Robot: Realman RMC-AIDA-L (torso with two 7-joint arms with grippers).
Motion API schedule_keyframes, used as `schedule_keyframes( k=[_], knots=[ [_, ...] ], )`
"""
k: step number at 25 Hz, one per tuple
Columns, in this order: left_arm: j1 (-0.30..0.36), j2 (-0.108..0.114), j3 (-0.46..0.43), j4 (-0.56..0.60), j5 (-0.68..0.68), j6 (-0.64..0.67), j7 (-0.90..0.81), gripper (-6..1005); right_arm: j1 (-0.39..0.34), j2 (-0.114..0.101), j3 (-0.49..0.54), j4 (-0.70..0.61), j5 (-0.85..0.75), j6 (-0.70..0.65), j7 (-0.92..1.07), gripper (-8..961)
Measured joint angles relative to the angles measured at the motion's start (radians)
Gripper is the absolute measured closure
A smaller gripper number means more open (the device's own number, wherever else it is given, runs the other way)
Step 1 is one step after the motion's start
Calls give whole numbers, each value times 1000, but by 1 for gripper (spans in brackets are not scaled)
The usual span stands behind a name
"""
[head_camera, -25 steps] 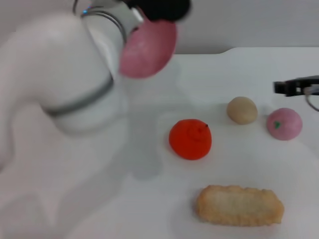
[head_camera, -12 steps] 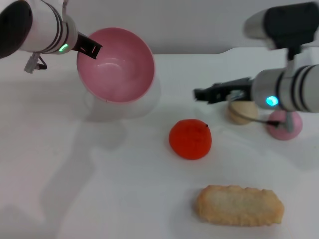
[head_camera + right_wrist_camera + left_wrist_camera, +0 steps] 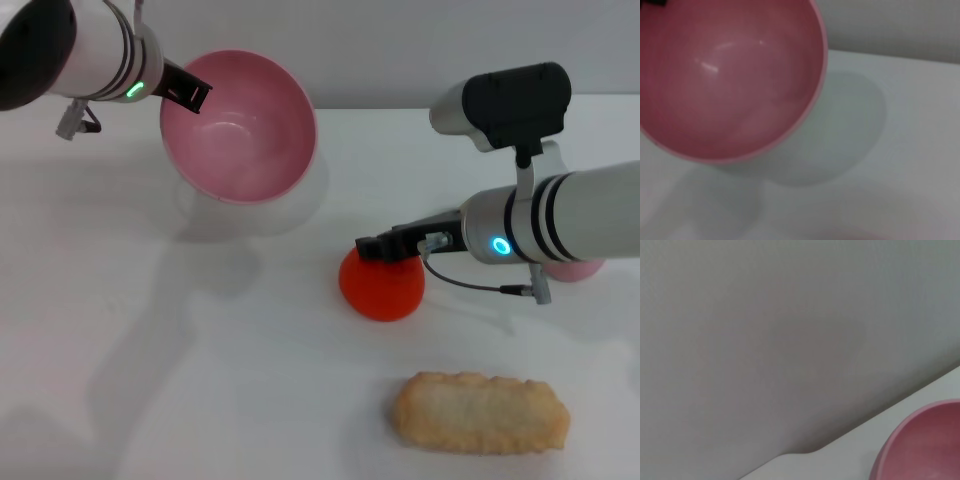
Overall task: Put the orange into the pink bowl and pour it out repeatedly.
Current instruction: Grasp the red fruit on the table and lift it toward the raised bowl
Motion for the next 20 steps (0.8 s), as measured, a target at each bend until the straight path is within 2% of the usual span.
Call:
schedule_keyframes(
  k=[6,10,16,20],
  knots=[
    [-3,0,1,1,1,-2,1,961,-3,0,-22,12,24,-5,0,414],
    [-5,0,2,9,1,-2,3,960,28,-2,-57,47,30,-6,4,414],
    [-7,0,4,10,1,-4,3,960,30,-2,-77,39,29,7,-20,414],
    [-7,1,6,11,0,-8,5,960,21,-5,-80,18,18,9,-22,512]
  ],
)
